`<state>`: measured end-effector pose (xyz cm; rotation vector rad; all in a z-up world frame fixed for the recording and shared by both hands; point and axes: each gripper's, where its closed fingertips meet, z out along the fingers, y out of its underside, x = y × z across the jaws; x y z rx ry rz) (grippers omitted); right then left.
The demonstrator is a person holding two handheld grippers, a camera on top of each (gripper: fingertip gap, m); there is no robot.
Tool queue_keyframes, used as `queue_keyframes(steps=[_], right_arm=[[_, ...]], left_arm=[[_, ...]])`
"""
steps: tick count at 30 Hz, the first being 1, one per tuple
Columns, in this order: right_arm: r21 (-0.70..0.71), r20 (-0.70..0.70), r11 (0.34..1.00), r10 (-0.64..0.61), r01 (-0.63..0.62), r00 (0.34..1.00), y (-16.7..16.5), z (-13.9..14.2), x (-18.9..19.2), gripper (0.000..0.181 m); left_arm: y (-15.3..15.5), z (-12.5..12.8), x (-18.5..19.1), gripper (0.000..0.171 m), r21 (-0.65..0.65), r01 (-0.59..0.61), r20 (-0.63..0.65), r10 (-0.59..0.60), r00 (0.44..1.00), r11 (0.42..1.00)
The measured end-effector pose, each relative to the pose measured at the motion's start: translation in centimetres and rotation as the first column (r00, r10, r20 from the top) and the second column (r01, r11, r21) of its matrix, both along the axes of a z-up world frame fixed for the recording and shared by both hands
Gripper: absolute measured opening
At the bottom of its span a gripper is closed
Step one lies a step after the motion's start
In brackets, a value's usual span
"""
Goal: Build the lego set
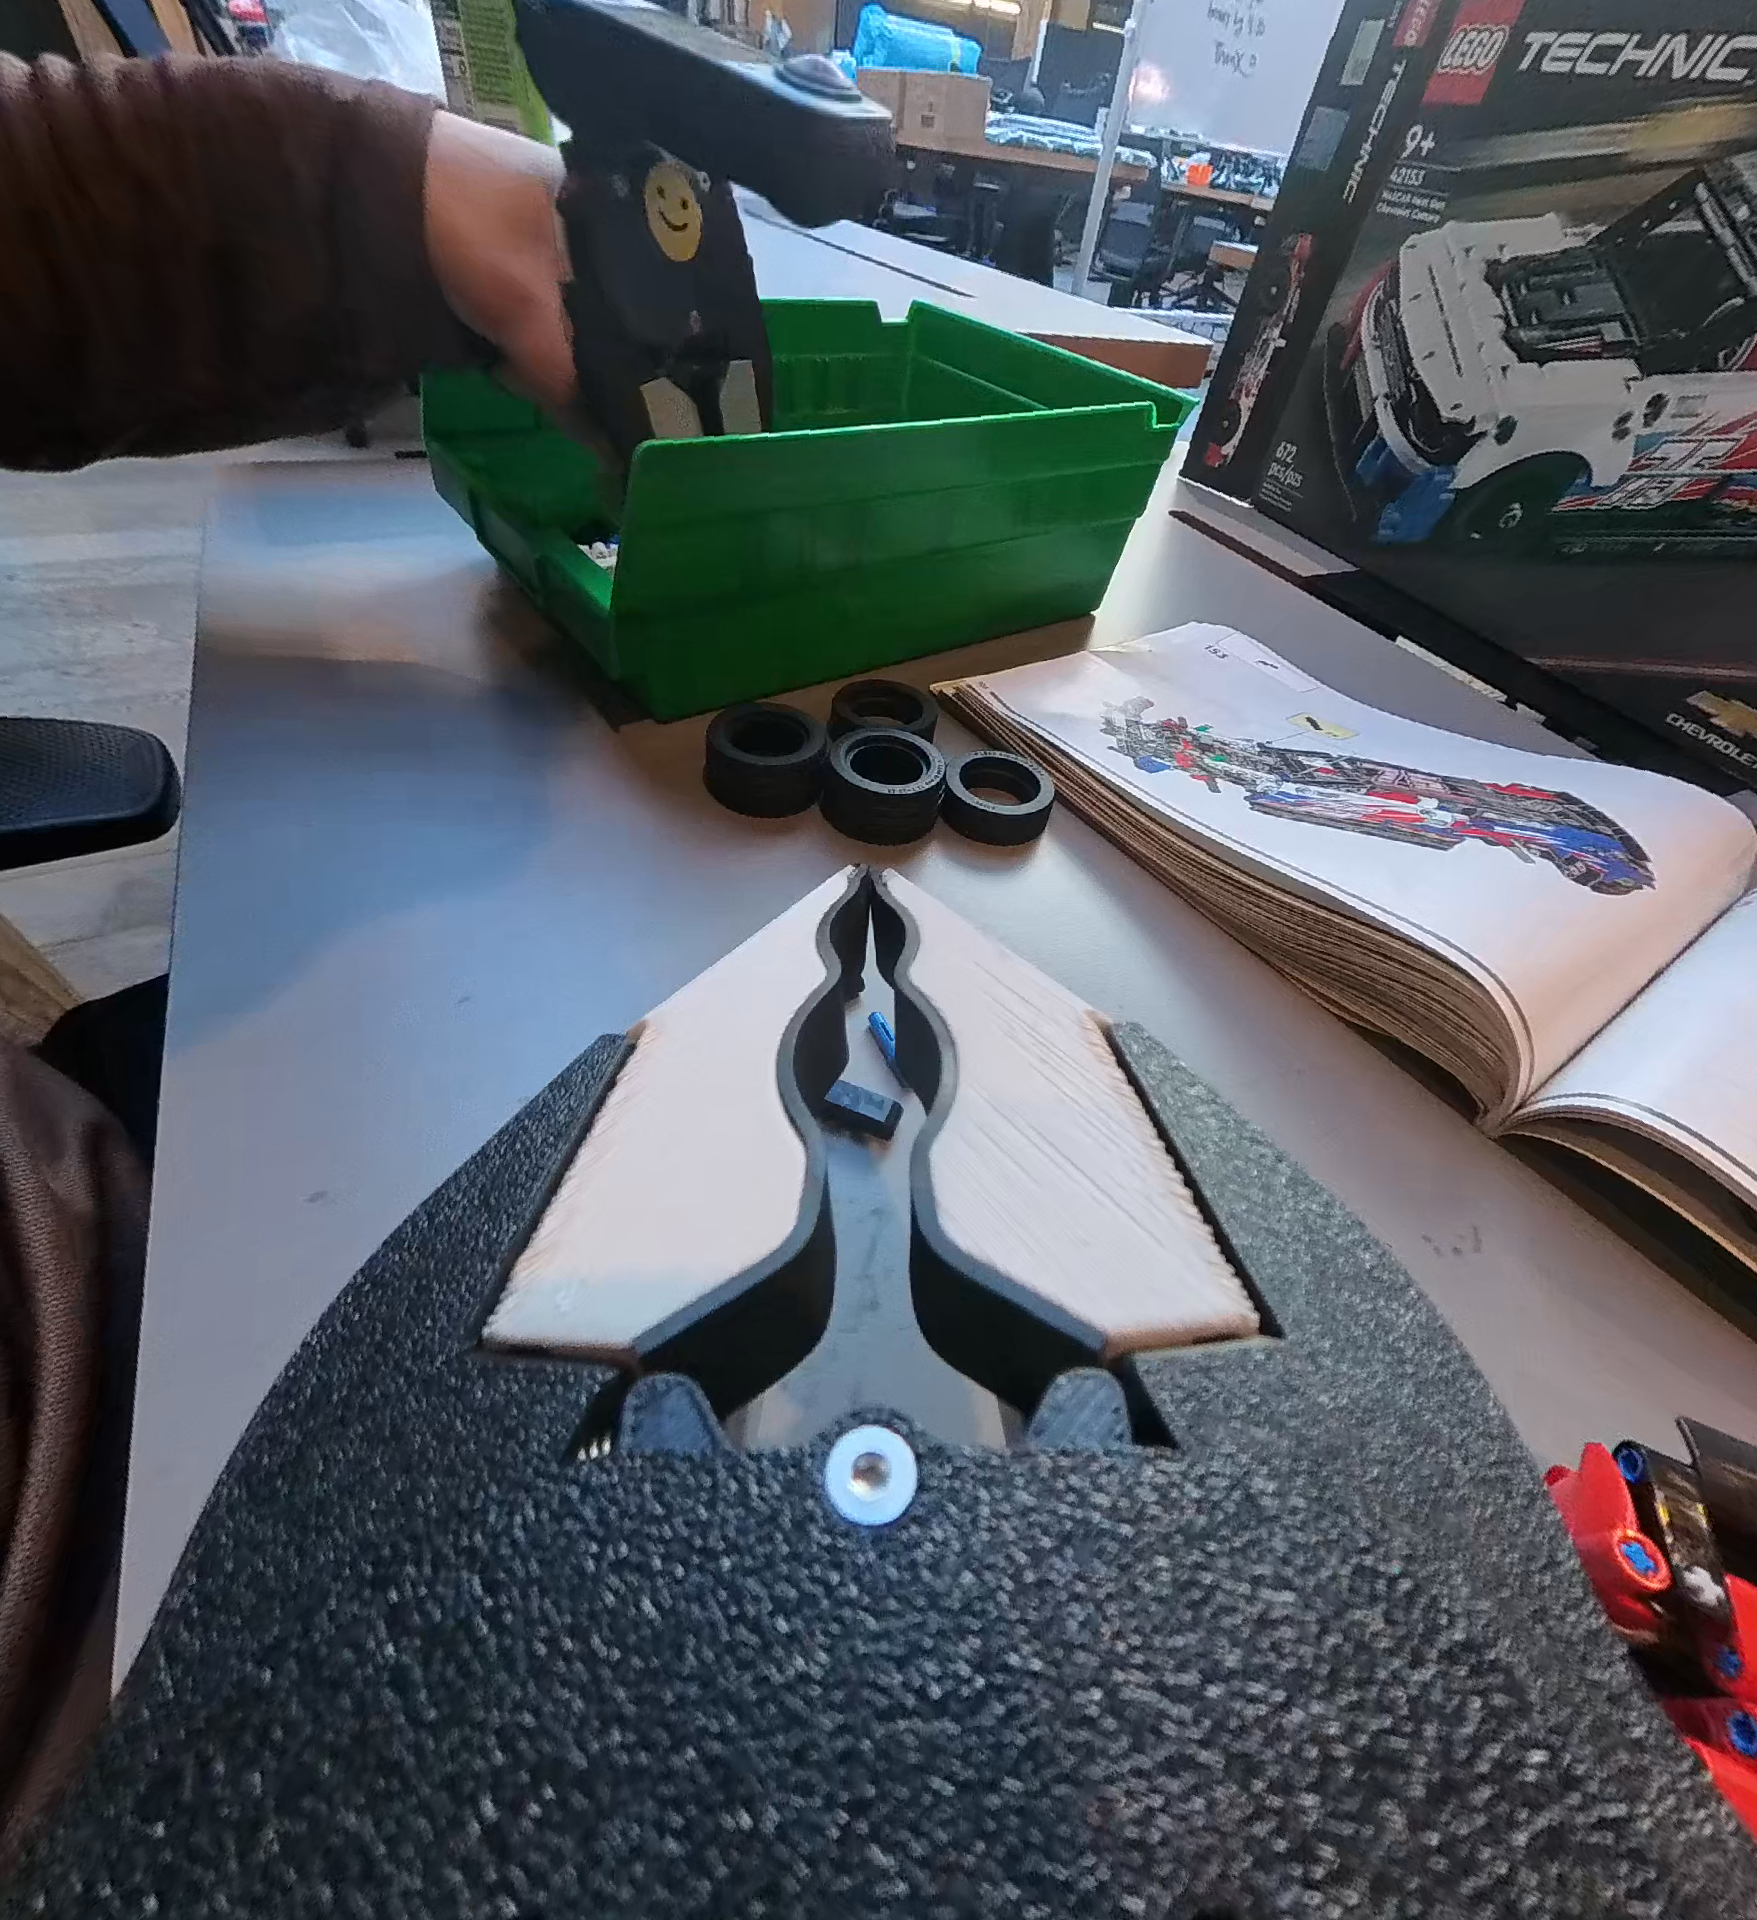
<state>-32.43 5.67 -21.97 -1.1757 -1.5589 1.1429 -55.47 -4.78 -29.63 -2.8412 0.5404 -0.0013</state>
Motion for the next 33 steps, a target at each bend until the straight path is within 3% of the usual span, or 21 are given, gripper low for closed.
queue_keyframes(steps=[6,8,11,13,16,20,23,27,33], right_arm=[[0.022,-0.012,1.000,-0.003,0.004,1.000,-0.2,0.1,0.1,0.000],[0.048,-0.021,0.999,-0.001,0.002,1.000,-0.5,0.1,0.4,0.000],[0.084,-0.023,0.996,0.024,-0.022,0.999,-1.7,0.1,0.9,0.000],[0.084,-0.026,0.995,0.060,-0.058,0.998,-3.1,0.2,1.2,0.000],[0.096,-0.033,0.988,0.123,-0.119,0.992,-5.4,0.3,1.5,0.000],[0.173,-0.031,0.969,0.182,-0.174,0.983,-8.1,0.4,2.0,0.000],[0.216,-0.040,0.957,0.204,-0.191,0.978,-9.3,0.7,3.1,0.000],[0.265,-0.045,0.950,0.185,-0.167,0.982,-9.2,1.0,4.2,0.000],[0.272,-0.014,0.947,0.180,-0.169,0.984,-8.8,0.2,5.1,0.000]], left_arm=[[0.3,0.7,-2.0,0.003,0.037,-0.111,-0.077,0.114,0.991,0.993],[0.6,2.6,-3.0,0.003,0.100,-0.154,-0.128,0.167,0.978,0.983],[2.1,7.4,-3.4,0.003,0.274,-0.197,-0.187,0.253,0.949,0.941],[3.8,10.7,-1.1,0.003,0.381,-0.159,-0.166,0.236,0.957,0.911],[6.5,13.4,5.8,0.002,0.465,-0.033,-0.107,0.093,0.990,0.885],[9.4,11.8,15.5,0.003,0.447,0.116,-0.022,-0.118,0.993,0.887],[10.8,8.8,19.3,0.003,0.393,0.179,-0.019,-0.187,0.982,0.902],[11.1,6.3,20.8,0.003,0.347,0.160,-0.009,-0.167,0.986,0.924],[10.6,6.6,20.2,0.003,0.316,0.143,0.002,-0.151,0.988,0.938]])
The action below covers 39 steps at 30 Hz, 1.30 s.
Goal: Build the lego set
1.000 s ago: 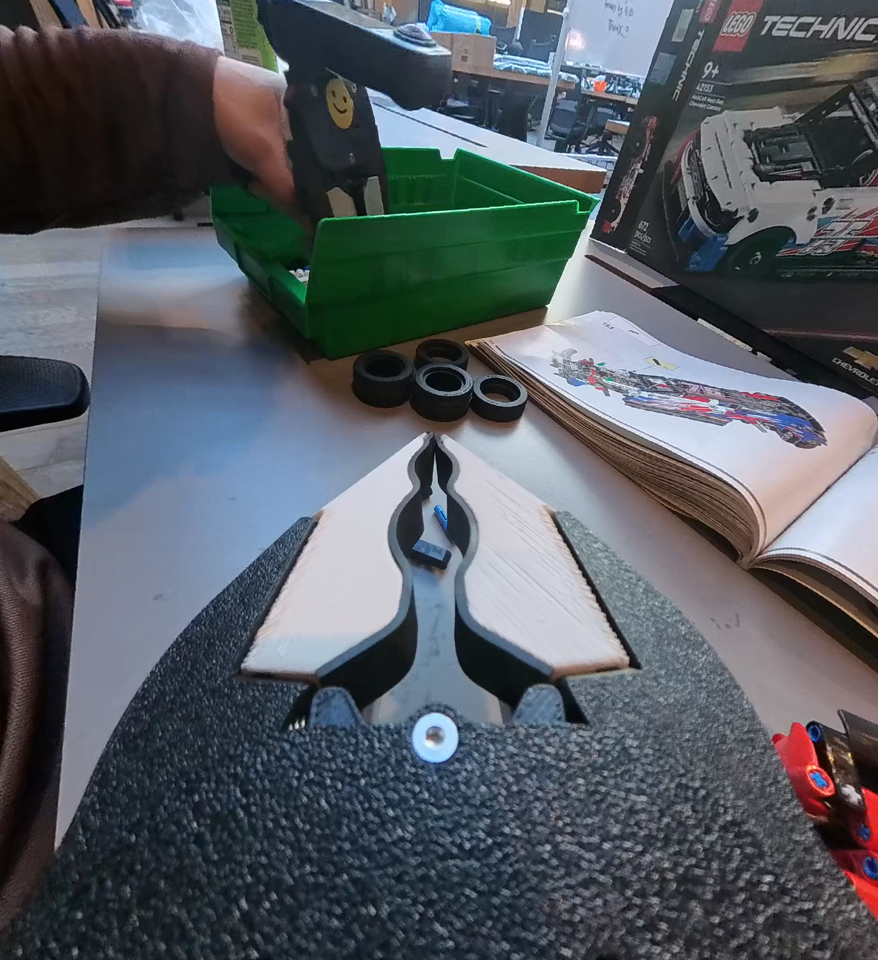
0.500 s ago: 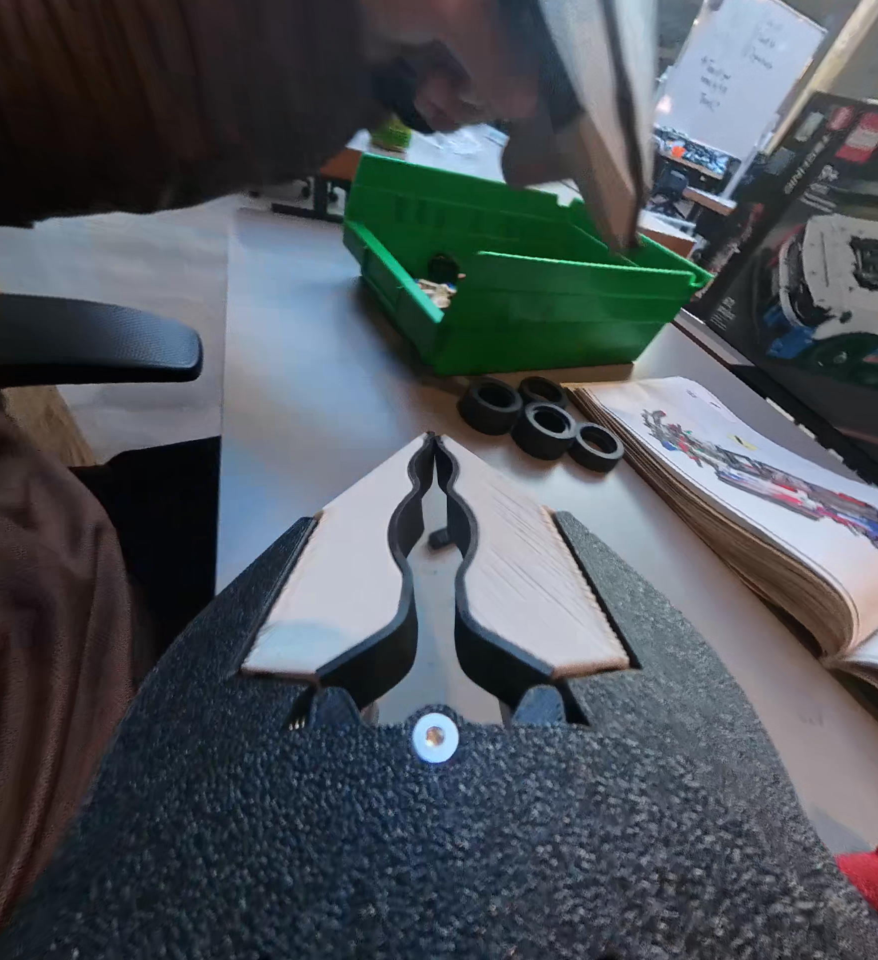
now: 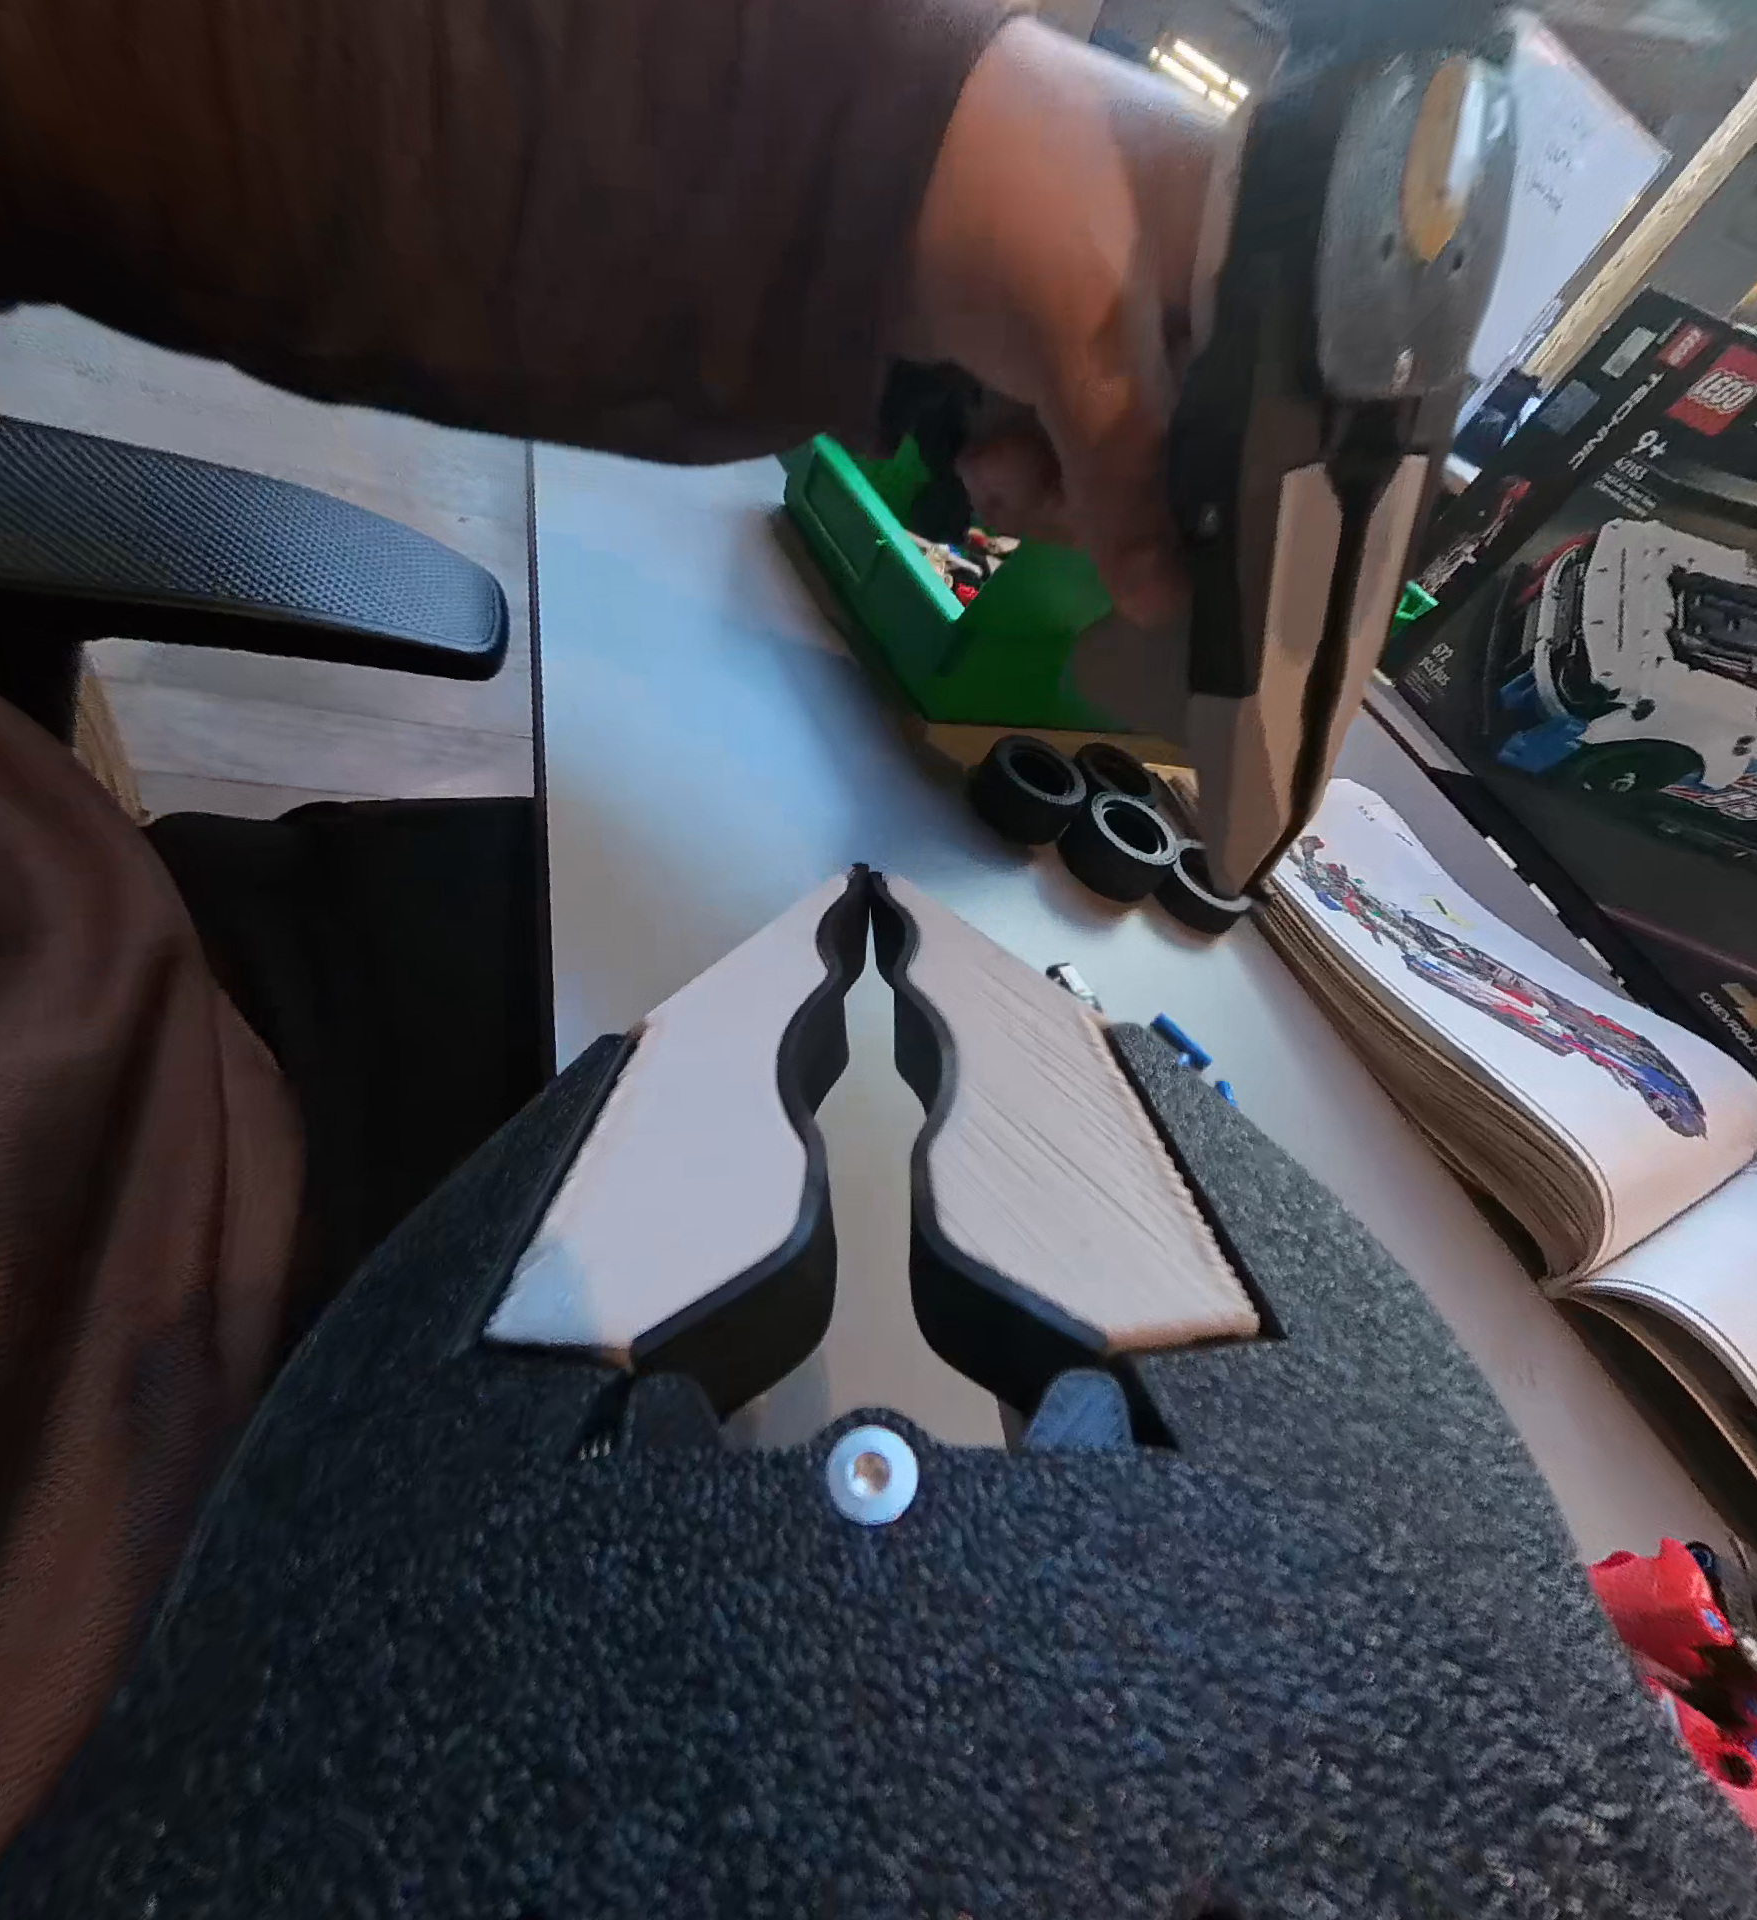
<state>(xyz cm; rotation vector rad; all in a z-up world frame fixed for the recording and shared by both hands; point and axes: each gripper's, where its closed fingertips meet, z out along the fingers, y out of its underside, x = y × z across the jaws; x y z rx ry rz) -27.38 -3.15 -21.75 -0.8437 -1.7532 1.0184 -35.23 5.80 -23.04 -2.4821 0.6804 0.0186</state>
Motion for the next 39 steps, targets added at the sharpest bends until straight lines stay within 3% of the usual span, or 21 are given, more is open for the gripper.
queue_keyframes(steps=[4,12,21,24,27,30,34,39], right_arm=[[-0.001,0.046,1.000,0.020,-0.020,0.999,-0.2,-1.2,-0.2,0.000],[-0.011,0.077,0.999,0.034,-0.033,0.997,-0.3,-1.8,-0.8,0.000],[-0.055,0.075,0.998,0.026,-0.022,0.997,0.4,-1.6,-1.0,0.000],[-0.067,0.069,0.998,0.018,-0.014,0.997,0.8,-1.4,-1.0,0.000],[-0.089,0.061,0.996,0.004,0.001,0.998,1.3,-1.1,-1.0,0.000],[-0.108,0.052,0.994,-0.021,0.027,0.998,2.4,-0.9,-1.2,0.000],[-0.156,0.046,0.986,-0.047,0.053,0.998,3.8,-0.6,-1.5,0.000],[-0.193,0.051,0.976,-0.096,0.105,0.994,5.8,-0.5,-2.3,0.000]], left_arm=[[0.9,-0.9,-1.6,0.003,-0.061,-0.018,0.002,0.018,1.000,0.998],[0.0,-6.3,-1.0,0.004,-0.291,0.025,0.061,-0.008,0.998,0.956],[0.7,-4.4,-0.6,0.017,-0.234,0.044,0.139,-0.011,0.990,0.971],[0.5,-1.9,-0.7,0.017,-0.122,0.015,0.134,0.002,0.991,0.992],[0.4,1.8,0.7,0.020,0.086,-0.023,0.259,0.000,0.966,0.996],[0.7,4.6,1.0,0.024,0.338,-0.138,0.365,0.005,0.931,0.931],[-0.2,3.0,1.3,0.031,0.451,-0.171,0.377,-0.013,0.926,0.876],[-1.8,1.3,2.3,0.040,0.472,-0.187,0.452,-0.054,0.890,0.862]])
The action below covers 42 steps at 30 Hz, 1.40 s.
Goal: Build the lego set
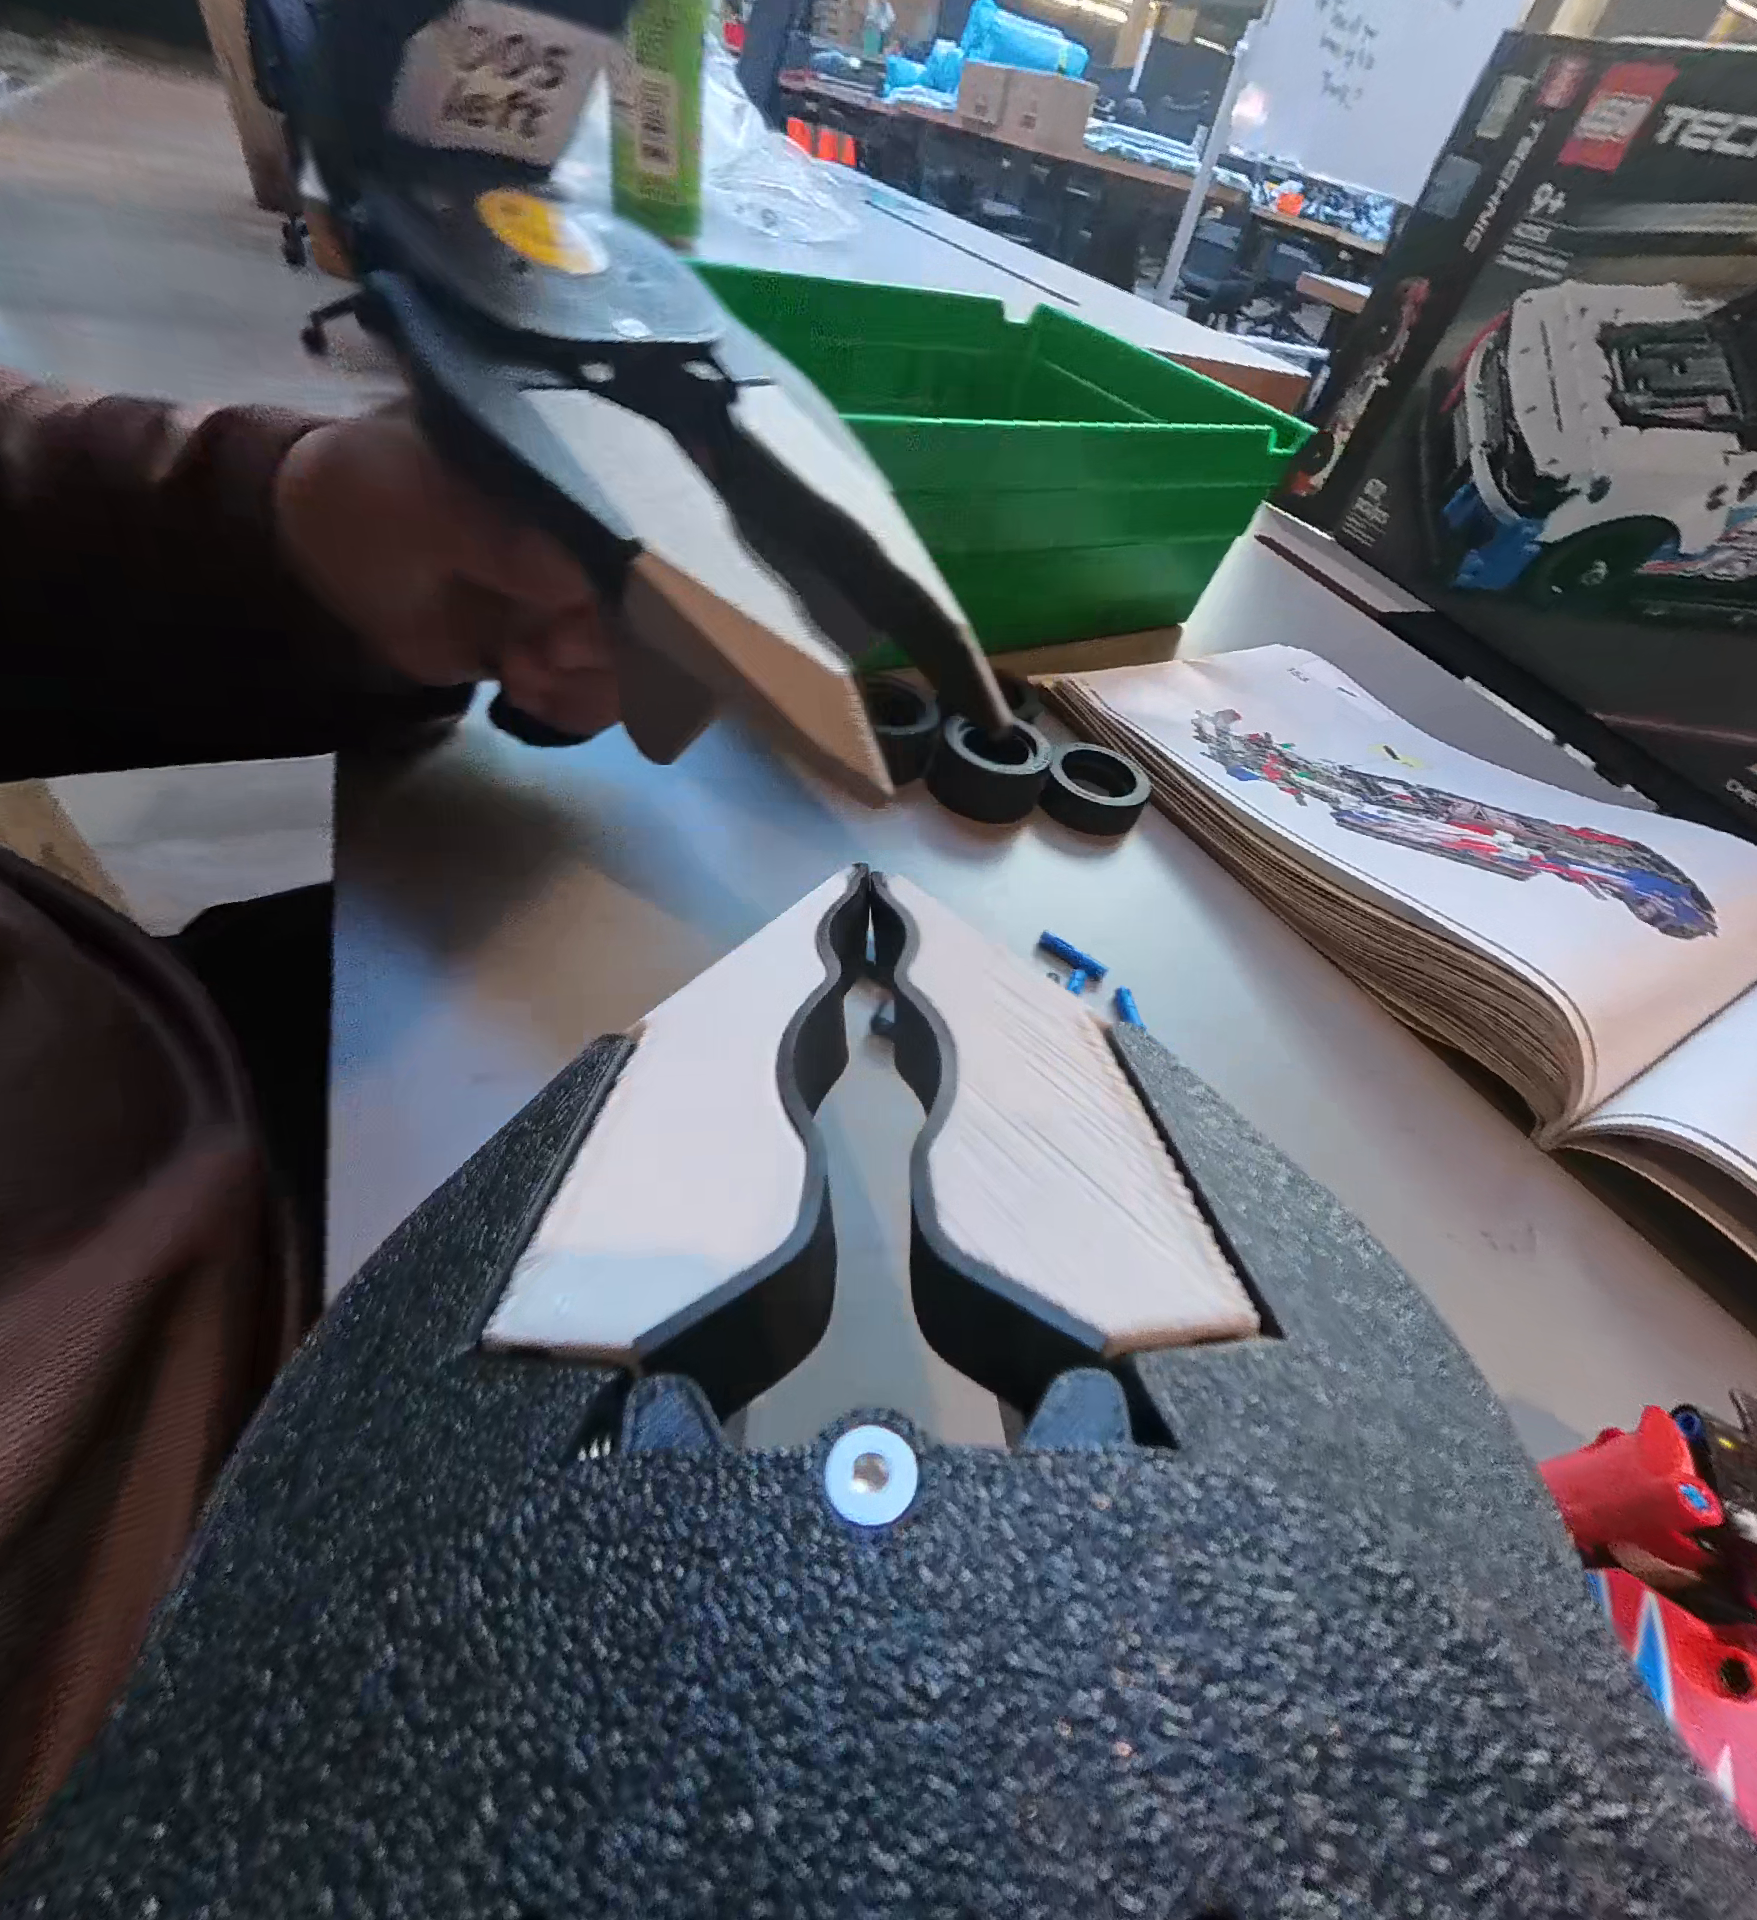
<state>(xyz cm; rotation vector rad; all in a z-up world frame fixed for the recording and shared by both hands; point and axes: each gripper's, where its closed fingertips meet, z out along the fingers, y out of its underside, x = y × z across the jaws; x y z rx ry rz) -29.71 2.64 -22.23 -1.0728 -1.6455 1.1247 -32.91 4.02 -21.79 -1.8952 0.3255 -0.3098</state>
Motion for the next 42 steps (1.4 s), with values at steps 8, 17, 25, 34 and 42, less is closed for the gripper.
queue_keyframes(steps=[8,17,25,34,42], right_arm=[[-0.043,0.001,0.993,-0.106,0.106,0.994,2.9,0.2,-2.0,0.002],[-0.024,0.011,0.994,-0.109,0.109,0.994,3.3,-0.1,-4.1,0.000],[-0.012,0.002,0.994,-0.106,0.106,0.994,3.1,0.0,-4.1,0.000],[0.098,-0.026,0.989,-0.112,0.114,0.993,2.2,-0.1,-3.9,0.000],[0.088,-0.017,0.990,-0.110,0.111,0.994,2.1,-0.2,-3.9,0.000]], left_arm=[[-2.6,0.1,-3.0,0.029,0.186,-0.124,-0.148,0.153,0.977,0.975],[-2.8,0.2,-2.8,0.030,0.172,-0.089,-0.071,0.102,0.992,0.981],[-2.7,0.3,-3.1,0.028,0.170,-0.106,-0.058,0.118,0.991,0.980],[-3.9,2.3,-7.2,0.031,0.082,-0.288,-0.079,0.294,0.952,0.954],[-7.7,5.9,-19.3,0.044,-0.089,-0.577,-0.218,0.549,0.807,0.812]])
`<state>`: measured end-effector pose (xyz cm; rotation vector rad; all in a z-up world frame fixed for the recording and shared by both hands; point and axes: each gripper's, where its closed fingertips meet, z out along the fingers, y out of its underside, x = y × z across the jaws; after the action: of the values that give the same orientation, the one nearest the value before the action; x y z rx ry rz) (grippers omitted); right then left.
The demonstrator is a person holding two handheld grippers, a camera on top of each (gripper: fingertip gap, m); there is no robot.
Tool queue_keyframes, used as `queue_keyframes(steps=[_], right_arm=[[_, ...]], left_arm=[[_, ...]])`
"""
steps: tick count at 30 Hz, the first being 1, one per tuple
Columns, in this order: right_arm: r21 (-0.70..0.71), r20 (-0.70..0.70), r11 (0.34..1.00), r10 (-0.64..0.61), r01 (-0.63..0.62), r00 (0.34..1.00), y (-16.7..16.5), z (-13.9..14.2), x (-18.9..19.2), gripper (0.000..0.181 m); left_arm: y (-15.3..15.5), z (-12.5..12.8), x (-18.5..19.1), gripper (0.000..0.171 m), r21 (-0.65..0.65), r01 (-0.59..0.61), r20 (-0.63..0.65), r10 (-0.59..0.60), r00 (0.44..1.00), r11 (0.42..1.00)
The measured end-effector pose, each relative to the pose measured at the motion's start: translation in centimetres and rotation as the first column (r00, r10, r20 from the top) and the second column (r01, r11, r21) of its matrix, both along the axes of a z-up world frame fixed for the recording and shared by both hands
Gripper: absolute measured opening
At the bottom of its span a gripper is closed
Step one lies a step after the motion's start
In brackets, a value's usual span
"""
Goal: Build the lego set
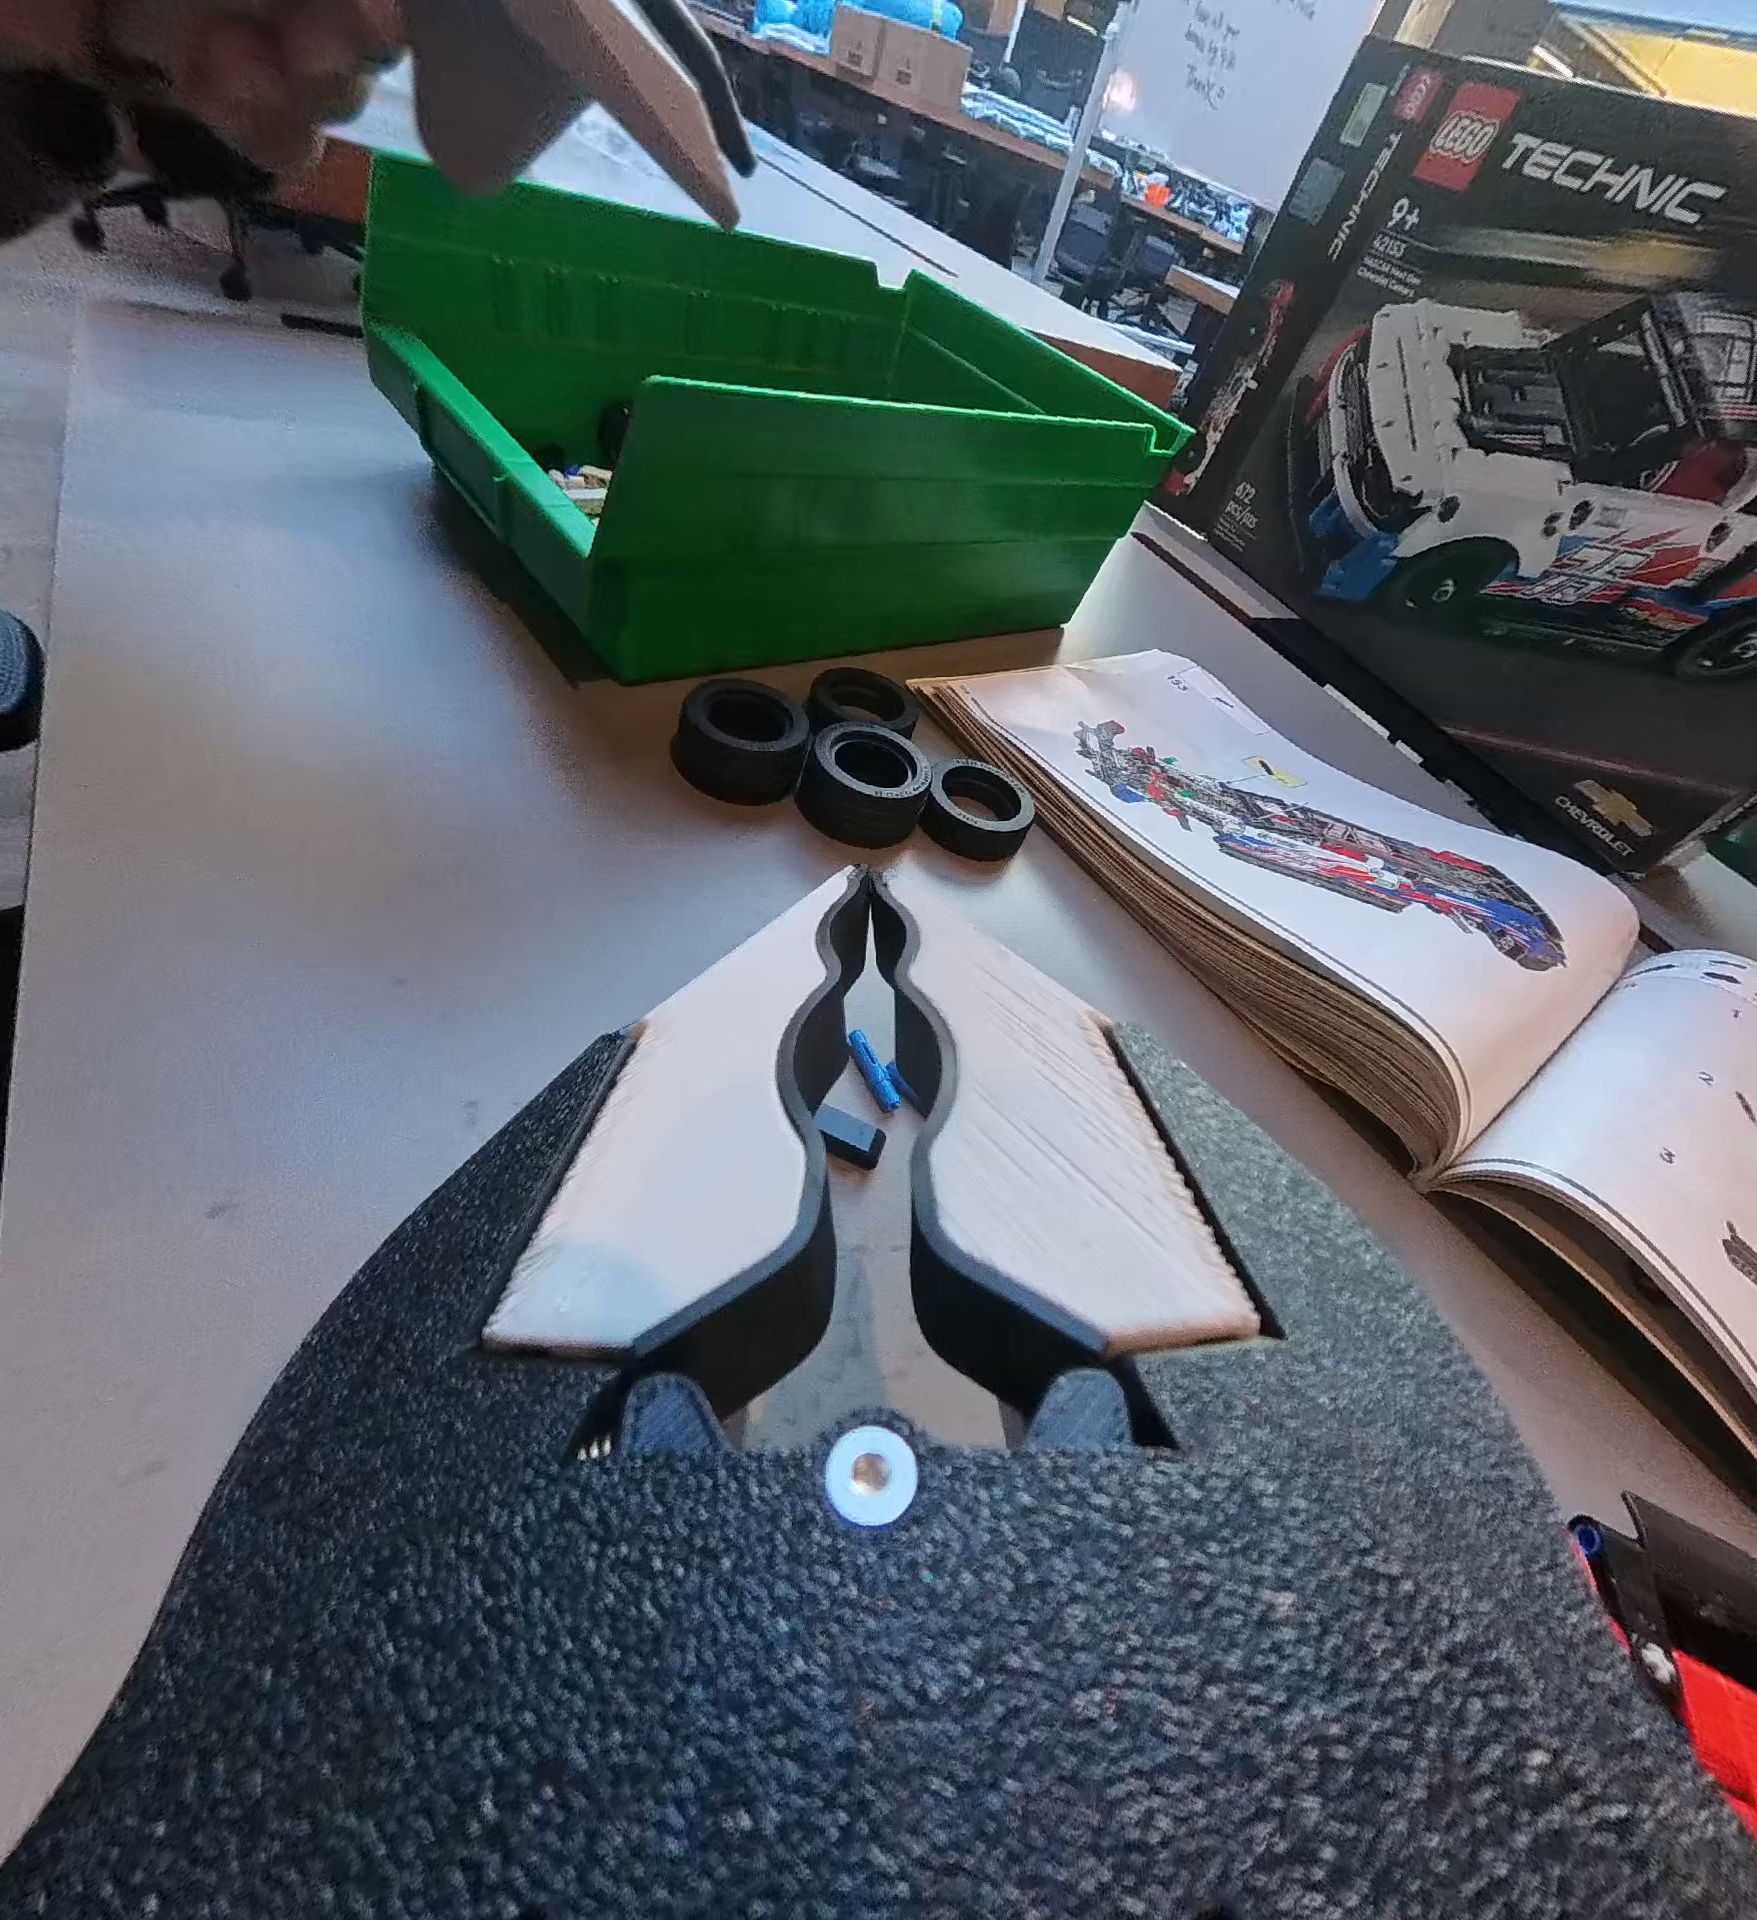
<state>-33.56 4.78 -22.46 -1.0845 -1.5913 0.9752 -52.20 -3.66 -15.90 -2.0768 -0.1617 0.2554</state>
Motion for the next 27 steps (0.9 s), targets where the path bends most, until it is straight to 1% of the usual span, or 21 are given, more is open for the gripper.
queue_keyframes(steps=[2,4,6,9,11,14,17,20,23,25,27], right_arm=[[0.006,0.003,1.000,0.005,-0.005,1.000,-0.1,-0.1,0.0,0.000],[0.020,0.011,1.000,0.009,-0.009,1.000,-0.3,-0.2,0.0,0.000],[0.034,0.017,0.999,0.010,-0.011,1.000,-0.4,-0.4,-0.1,0.000],[0.032,-0.010,0.999,-0.007,0.008,1.000,-0.1,0.0,0.0,0.000],[-0.004,-0.039,0.999,-0.045,0.045,0.998,0.7,0.6,0.2,0.000],[-0.063,-0.043,0.996,-0.062,0.059,0.997,1.4,0.8,0.3,0.000],[-0.062,-0.029,0.997,-0.054,0.052,0.998,1.3,0.6,0.2,0.000],[-0.026,-0.018,0.999,-0.042,0.041,0.999,0.9,0.3,0.1,0.000],[-0.003,-0.011,0.999,-0.033,0.033,0.999,0.6,0.2,0.1,0.000],[-0.004,-0.011,1.000,-0.030,0.030,0.999,0.5,0.2,0.1,0.000],[-0.015,-0.011,0.999,-0.029,0.029,1.000,0.6,0.2,0.1,0.000]], left_arm=[[-0.4,-0.2,-2.8,0.045,-0.070,-0.046,-0.038,0.043,0.998,0.996],[-0.4,-0.7,-4.6,0.045,-0.127,-0.061,-0.002,0.061,0.998,0.990],[-0.2,-0.9,-5.8,0.046,-0.154,-0.080,0.021,0.085,0.996,0.985],[0.5,-0.8,-6.3,0.046,-0.141,-0.075,0.009,0.077,0.997,0.987],[0.8,-0.7,-6.7,0.046,-0.150,-0.079,-0.008,0.078,0.997,0.985],[1.0,-0.5,-7.7,0.047,-0.182,-0.082,-0.032,0.078,0.996,0.980],[1.0,-0.6,-8.8,0.048,-0.238,-0.075,-0.016,0.073,0.997,0.968],[0.9,-2.1,-10.0,0.051,-0.343,-0.061,0.040,0.079,0.996,0.937],[0.3,-4.9,-10.4,0.053,-0.487,-0.018,0.107,0.080,0.991,0.873],[-0.1,-6.6,-10.8,0.055,-0.563,-0.007,0.105,0.080,0.991,0.827],[-0.1,-7.6,-11.3,0.054,-0.600,-0.009,0.089,0.078,0.993,0.800]])
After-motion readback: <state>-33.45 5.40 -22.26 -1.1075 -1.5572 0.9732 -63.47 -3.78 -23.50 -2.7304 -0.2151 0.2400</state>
